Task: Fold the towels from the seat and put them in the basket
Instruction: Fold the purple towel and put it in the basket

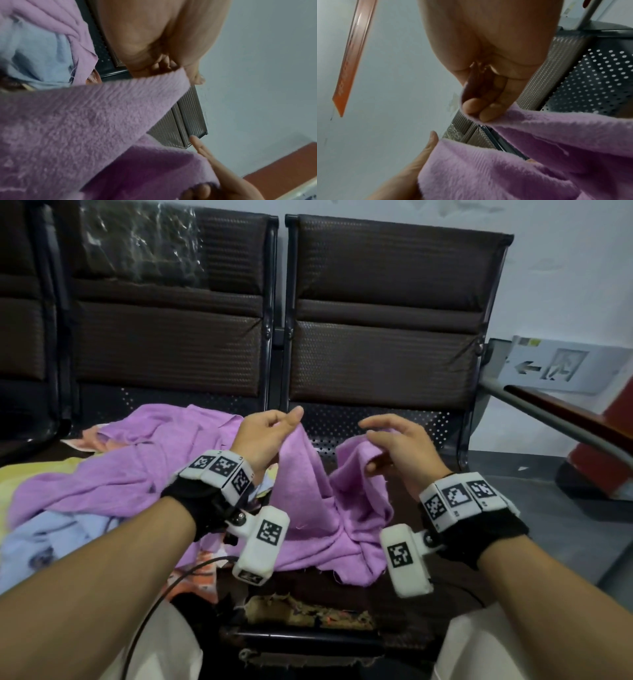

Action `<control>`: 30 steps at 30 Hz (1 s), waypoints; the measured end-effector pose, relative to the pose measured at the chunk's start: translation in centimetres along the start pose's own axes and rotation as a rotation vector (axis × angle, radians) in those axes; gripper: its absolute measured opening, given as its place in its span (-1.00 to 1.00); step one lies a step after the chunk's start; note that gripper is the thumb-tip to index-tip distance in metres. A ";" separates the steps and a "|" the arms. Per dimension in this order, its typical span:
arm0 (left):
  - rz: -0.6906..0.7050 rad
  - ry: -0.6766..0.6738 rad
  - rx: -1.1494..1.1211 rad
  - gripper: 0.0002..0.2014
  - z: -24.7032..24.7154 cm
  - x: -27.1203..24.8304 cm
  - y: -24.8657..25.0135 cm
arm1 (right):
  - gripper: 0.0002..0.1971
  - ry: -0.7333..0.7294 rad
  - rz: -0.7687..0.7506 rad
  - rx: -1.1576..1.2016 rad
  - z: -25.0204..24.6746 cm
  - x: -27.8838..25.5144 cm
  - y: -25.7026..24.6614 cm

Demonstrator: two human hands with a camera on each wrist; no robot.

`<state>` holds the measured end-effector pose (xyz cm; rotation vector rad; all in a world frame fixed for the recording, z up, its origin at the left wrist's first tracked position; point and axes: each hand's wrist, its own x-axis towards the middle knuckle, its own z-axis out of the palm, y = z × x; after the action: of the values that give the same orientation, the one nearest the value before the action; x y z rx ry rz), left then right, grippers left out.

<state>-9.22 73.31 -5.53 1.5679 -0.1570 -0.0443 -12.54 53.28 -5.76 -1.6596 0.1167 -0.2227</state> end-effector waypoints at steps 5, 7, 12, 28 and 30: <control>-0.039 0.004 -0.129 -0.82 0.8 0.1 0.1 | -0.84 -0.230 0.067 0.142 1.5 -1.4 -1.0; -0.036 -0.015 -0.120 -0.87 0.9 0.1 0.1 | -0.68 -0.341 0.035 0.168 1.6 -1.4 -0.8; -0.020 -0.047 -0.029 -0.76 1.0 0.2 -0.5 | -0.74 -0.138 -0.216 -0.659 0.7 -1.0 0.5; -0.027 -0.244 0.089 -0.82 0.8 -0.7 -2.0 | -0.84 -0.136 -0.389 -0.670 2.3 -0.9 0.9; -0.027 -0.280 0.096 -0.85 0.8 -0.9 -2.1 | -0.83 -0.131 -0.361 -0.680 2.5 -0.7 1.1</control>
<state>-10.11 72.63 -7.69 1.6551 -0.3621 -0.2816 -12.66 55.72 -7.13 -2.3642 -0.2360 -0.3737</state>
